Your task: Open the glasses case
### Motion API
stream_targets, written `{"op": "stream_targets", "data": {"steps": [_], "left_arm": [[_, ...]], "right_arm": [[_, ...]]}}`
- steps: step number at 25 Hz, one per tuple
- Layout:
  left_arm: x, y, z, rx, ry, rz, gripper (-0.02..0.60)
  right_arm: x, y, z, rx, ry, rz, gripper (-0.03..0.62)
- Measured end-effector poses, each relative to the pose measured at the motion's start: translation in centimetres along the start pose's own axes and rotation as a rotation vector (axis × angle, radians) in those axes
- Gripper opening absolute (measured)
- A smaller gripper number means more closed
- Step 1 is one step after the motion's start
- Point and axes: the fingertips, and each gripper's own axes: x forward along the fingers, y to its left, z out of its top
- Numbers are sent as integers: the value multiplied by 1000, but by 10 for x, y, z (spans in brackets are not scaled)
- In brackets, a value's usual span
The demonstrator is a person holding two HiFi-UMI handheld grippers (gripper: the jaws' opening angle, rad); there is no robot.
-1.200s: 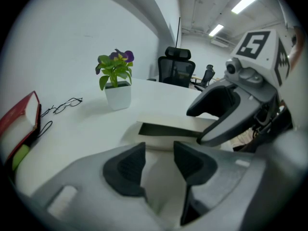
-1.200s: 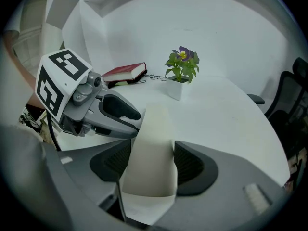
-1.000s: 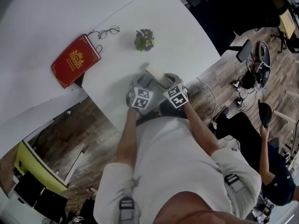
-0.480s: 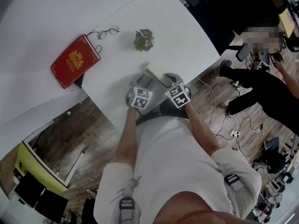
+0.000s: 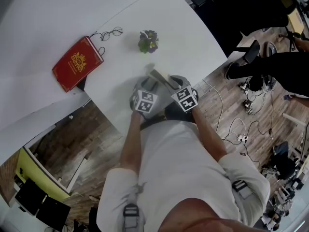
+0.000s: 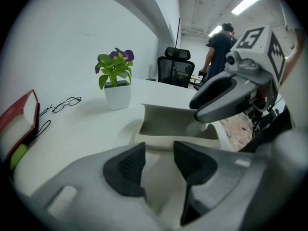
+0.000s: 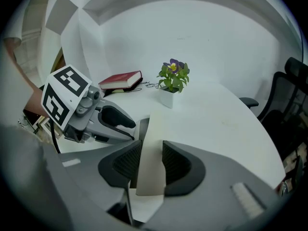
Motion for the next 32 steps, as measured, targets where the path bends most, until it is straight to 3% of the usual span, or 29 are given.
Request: {"op": "stream_targets", "data": {"steps": [32], "left_arm": [[1, 1, -1, -9, -1, 17, 186]], "right_arm": [[-3, -26, 3, 24, -18, -27, 52]]}}
